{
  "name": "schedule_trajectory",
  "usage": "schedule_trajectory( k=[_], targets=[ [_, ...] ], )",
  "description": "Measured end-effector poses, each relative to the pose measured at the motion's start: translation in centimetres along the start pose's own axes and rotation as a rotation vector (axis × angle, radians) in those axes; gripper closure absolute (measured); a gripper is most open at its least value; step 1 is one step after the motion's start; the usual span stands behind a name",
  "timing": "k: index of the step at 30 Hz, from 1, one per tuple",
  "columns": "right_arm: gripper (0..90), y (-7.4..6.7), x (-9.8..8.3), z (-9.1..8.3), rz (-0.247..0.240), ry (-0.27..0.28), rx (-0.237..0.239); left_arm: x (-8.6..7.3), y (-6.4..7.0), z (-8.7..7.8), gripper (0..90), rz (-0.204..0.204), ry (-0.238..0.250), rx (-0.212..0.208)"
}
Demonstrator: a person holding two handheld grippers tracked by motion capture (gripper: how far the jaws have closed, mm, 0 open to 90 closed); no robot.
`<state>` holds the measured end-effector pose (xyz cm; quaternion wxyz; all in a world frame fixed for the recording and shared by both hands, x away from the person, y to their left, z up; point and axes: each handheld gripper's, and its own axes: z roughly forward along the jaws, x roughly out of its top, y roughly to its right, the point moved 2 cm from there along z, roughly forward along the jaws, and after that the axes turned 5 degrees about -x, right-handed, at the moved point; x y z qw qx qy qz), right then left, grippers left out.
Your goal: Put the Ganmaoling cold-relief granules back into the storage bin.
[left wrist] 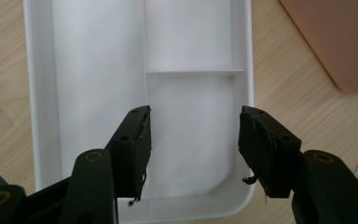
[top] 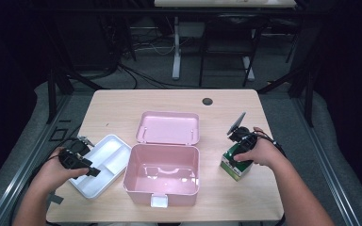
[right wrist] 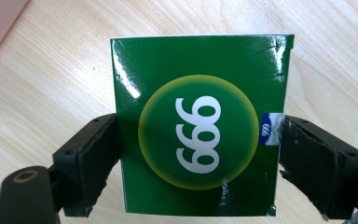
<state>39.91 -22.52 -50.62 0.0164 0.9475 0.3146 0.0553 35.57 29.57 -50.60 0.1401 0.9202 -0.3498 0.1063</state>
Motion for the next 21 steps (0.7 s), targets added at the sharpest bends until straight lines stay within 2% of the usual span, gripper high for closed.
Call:
schedule_trajectory(
  k=[3, 4, 7, 14, 15, 21],
  targets=[
    [14.4, 0.04, -0.06, 0.06, -0.004, 0.005, 0.013, -0.02, -0.05, -0.01, 44.5, 0.000, 0.001, 0.000],
    [14.3, 0.05, -0.08, -0.02, -0.009, -0.013, 0.006, -0.03, -0.06, -0.01, 44.5, 0.001, 0.000, 0.000],
    [14.2, 0.05, -0.18, 0.23, -0.009, 0.010, 0.011, -0.03, -0.05, -0.02, 44.5, 0.000, 0.002, 0.000],
    [14.5, 0.13, -0.15, 0.23, -0.024, -0.007, 0.014, 0.03, -0.03, -0.07, 44.7, 0.003, 0.009, 0.003],
    [14.6, 0.11, -0.14, 0.37, -0.026, 0.007, 0.018, 0.03, -0.03, -0.07, 45.0, 0.003, 0.009, 0.003],
    [15.6, 0.17, -0.10, 0.32, -0.026, 0.005, 0.023, 0.02, -0.06, -0.23, 45.1, 0.000, 0.019, 0.003]
  ],
)
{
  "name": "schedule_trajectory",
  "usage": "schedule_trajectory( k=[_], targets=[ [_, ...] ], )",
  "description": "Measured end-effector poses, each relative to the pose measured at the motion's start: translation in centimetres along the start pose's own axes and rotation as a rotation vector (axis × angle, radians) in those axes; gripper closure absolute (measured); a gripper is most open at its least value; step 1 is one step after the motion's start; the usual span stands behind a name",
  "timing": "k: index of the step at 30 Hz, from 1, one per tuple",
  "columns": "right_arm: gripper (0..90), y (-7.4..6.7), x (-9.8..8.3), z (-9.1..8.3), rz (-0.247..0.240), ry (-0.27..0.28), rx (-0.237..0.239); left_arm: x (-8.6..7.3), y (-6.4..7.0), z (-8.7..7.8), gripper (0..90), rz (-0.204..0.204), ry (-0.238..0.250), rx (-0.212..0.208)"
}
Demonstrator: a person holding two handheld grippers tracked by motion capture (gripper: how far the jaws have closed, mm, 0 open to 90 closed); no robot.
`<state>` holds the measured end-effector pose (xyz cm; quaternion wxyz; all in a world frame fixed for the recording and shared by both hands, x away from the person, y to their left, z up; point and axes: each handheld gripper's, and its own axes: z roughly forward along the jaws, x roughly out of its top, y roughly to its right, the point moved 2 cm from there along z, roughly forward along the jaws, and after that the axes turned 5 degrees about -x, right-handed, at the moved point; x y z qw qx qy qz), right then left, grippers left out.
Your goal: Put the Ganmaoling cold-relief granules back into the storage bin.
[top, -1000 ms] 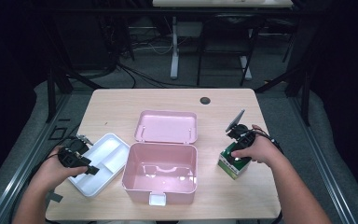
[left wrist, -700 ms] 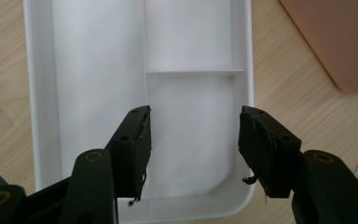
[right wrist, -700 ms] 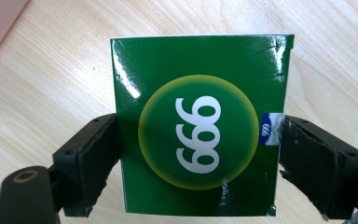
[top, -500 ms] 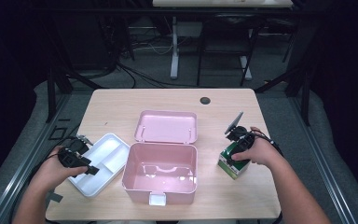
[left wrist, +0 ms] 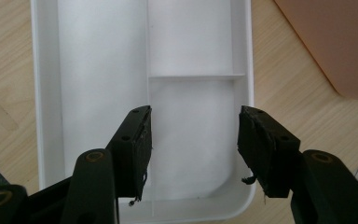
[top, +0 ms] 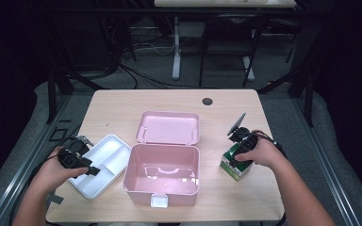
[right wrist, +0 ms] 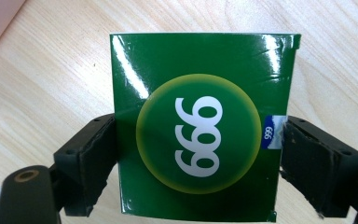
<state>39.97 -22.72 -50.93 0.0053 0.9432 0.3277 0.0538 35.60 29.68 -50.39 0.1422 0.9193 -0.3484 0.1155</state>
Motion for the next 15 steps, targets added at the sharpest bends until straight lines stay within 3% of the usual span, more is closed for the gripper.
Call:
schedule_trajectory(
  k=[1, 3, 10, 15],
  targets=[
    [15.6, -0.02, 0.03, -0.15, -0.011, -0.021, -0.006, 0.01, -0.03, -0.01, 45.1, 0.004, -0.002, 0.002],
    [15.8, -0.11, 0.05, -0.04, -0.010, -0.002, -0.008, 0.02, -0.01, -0.02, 45.1, 0.004, 0.002, 0.002],
    [16.3, -0.16, 0.06, -0.26, -0.028, -0.027, -0.003, 0.00, -0.04, -0.12, 45.1, 0.001, 0.006, 0.005],
    [16.5, -0.34, 0.11, -0.25, -0.038, -0.014, -0.007, 0.02, -0.04, -0.07, 45.1, 0.003, 0.007, 0.003]
  ],
)
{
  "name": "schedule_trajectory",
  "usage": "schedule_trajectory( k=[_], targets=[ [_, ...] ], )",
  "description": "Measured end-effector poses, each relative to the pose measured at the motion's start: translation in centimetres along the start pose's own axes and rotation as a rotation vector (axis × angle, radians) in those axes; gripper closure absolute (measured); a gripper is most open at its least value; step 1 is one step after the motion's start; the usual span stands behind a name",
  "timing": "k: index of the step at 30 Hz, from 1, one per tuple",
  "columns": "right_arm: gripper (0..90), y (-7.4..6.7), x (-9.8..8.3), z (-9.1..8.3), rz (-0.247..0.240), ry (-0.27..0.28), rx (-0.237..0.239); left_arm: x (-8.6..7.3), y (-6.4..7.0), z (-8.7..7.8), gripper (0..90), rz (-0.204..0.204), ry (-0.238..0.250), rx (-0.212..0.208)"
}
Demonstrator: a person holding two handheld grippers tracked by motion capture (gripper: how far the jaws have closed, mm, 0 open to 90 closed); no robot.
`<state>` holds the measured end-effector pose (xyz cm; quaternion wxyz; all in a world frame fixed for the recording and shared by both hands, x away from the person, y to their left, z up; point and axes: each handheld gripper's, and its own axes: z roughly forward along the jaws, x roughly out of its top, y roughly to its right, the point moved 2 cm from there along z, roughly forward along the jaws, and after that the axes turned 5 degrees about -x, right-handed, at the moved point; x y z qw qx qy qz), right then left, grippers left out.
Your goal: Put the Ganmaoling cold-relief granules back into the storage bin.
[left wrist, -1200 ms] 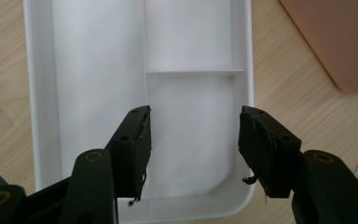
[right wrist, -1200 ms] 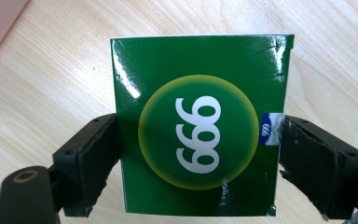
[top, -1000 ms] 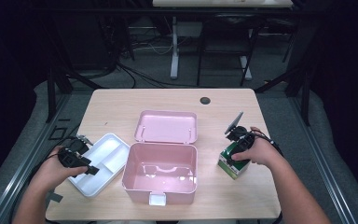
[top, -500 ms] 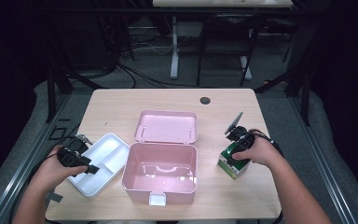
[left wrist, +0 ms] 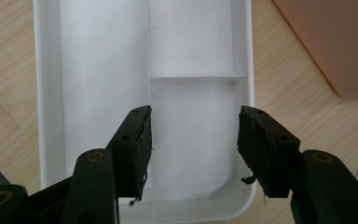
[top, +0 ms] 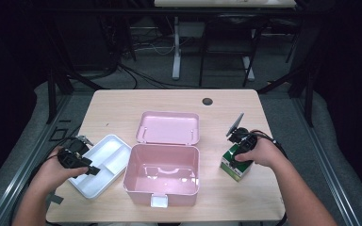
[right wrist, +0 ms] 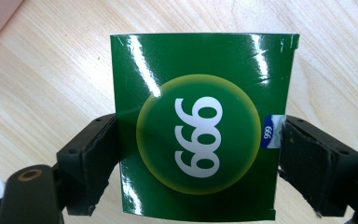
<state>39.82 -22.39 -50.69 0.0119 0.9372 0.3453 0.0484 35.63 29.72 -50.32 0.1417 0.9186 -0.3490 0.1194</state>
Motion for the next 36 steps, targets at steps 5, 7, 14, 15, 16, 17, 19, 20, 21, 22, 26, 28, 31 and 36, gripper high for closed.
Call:
schedule_trajectory(
  k=[5, 7, 14, 15, 16, 17, 19, 20, 21, 22, 26, 28, 31, 36],
  targets=[
    [16.7, 0.0, 0.0, -0.5, -0.019, -0.014, 0.005, 0.0, 0.0, -0.1, 45.1, -0.004, 0.000, -0.001],
    [16.7, -0.1, 0.0, -0.7, -0.020, -0.020, 0.003, 0.0, 0.0, 0.0, 45.2, -0.004, -0.001, 0.000],
    [16.7, -0.4, 0.1, -1.5, -0.041, 0.011, 0.004, 0.0, 0.0, 0.0, 45.1, -0.002, 0.000, 0.000],
    [16.7, -0.5, 0.1, -1.7, -0.047, 0.011, 0.004, 0.0, 0.0, 0.0, 45.1, -0.001, 0.000, -0.001],
    [16.7, -0.5, 0.2, -1.9, -0.057, 0.012, -0.002, 0.0, 0.0, 0.0, 45.1, 0.000, 0.000, 0.000],
    [16.7, -0.6, 0.2, -2.3, -0.067, -0.011, -0.005, 0.0, 0.0, 0.0, 45.1, 0.000, 0.000, -0.001],
    [16.7, -0.7, 0.2, -2.8, -0.076, -0.013, -0.010, 0.0, 0.0, 0.0, 45.1, -0.002, 0.000, -0.001],
    [16.8, -0.8, 0.3, -2.8, -0.083, 0.020, -0.006, 0.0, 0.0, 0.0, 45.1, -0.002, 0.000, -0.001],
    [16.7, -0.9, 0.3, -3.0, -0.089, 0.024, 0.007, -0.1, 0.0, 0.0, 45.1, -0.002, 0.000, -0.002],
    [16.7, -1.0, 0.3, -3.5, -0.101, 0.002, 0.000, -0.1, 0.0, 0.0, 45.1, -0.001, -0.002, -0.002],
    [16.7, -1.4, 0.3, -4.2, -0.164, 0.030, 0.005, -0.1, 0.0, 0.0, 45.1, -0.005, 0.001, -0.003],
    [16.7, -1.5, 0.3, -4.6, -0.200, 0.037, 0.001, -0.1, -0.1, 0.0, 45.1, -0.004, 0.001, -0.002],
    [16.7, -1.8, 0.3, -5.2, -0.253, 0.039, 0.007, -0.1, -0.1, 0.0, 45.1, -0.008, 0.001, -0.004],
    [16.7, -2.3, 0.4, -5.8, -0.334, 0.030, 0.003, -0.1, -0.1, 0.0, 45.1, -0.008, 0.002, -0.003]
  ],
)
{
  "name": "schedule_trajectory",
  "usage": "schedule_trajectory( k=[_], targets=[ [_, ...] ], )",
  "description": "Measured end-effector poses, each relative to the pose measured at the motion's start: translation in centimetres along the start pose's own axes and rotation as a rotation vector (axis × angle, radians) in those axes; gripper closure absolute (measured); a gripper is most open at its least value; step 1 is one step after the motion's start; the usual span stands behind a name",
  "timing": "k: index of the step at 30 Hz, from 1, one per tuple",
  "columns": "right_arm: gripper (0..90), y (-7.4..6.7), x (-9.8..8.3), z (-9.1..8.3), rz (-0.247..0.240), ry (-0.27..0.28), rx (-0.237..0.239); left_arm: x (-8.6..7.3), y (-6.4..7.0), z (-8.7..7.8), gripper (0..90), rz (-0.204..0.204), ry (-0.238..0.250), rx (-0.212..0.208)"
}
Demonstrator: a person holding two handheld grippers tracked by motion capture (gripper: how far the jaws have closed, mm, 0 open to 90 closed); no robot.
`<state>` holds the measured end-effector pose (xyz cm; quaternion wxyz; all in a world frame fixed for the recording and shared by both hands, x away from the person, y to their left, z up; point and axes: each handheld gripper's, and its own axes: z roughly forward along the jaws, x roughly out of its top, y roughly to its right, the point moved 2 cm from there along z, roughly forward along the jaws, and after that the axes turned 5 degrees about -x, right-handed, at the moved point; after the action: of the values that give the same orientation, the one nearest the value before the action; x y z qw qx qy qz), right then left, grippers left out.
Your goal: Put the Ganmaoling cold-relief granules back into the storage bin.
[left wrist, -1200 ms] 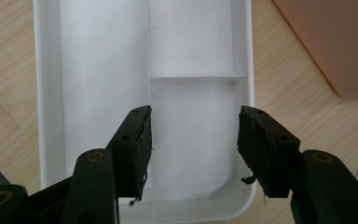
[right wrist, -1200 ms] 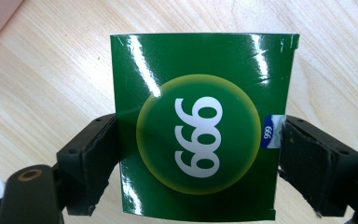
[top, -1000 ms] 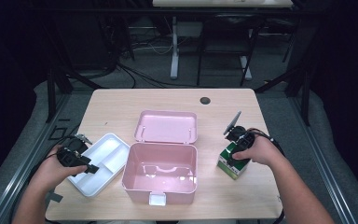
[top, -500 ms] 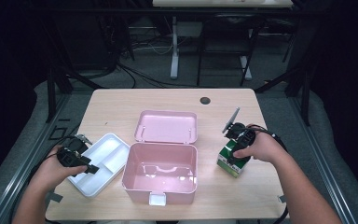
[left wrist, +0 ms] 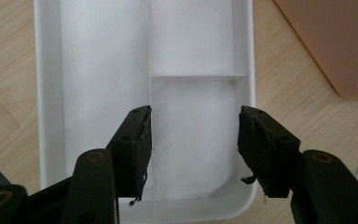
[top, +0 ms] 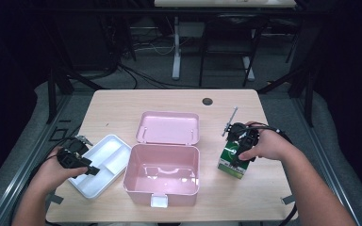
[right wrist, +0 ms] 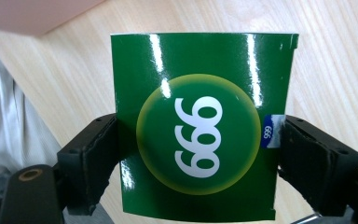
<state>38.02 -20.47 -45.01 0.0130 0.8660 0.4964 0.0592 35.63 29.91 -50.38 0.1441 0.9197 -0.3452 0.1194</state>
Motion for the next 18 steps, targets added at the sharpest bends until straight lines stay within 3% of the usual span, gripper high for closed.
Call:
schedule_trajectory(
  k=[10, 18],
  targets=[
    [16.8, -1.3, 0.5, -1.5, -0.156, 0.010, -0.008, -0.1, -0.1, -0.1, 45.1, -0.004, 0.005, -0.004],
    [16.8, -2.4, 1.2, -3.0, -0.222, 0.019, -0.015, -0.1, -0.1, -0.1, 45.1, -0.001, 0.004, -0.002]
  ],
)
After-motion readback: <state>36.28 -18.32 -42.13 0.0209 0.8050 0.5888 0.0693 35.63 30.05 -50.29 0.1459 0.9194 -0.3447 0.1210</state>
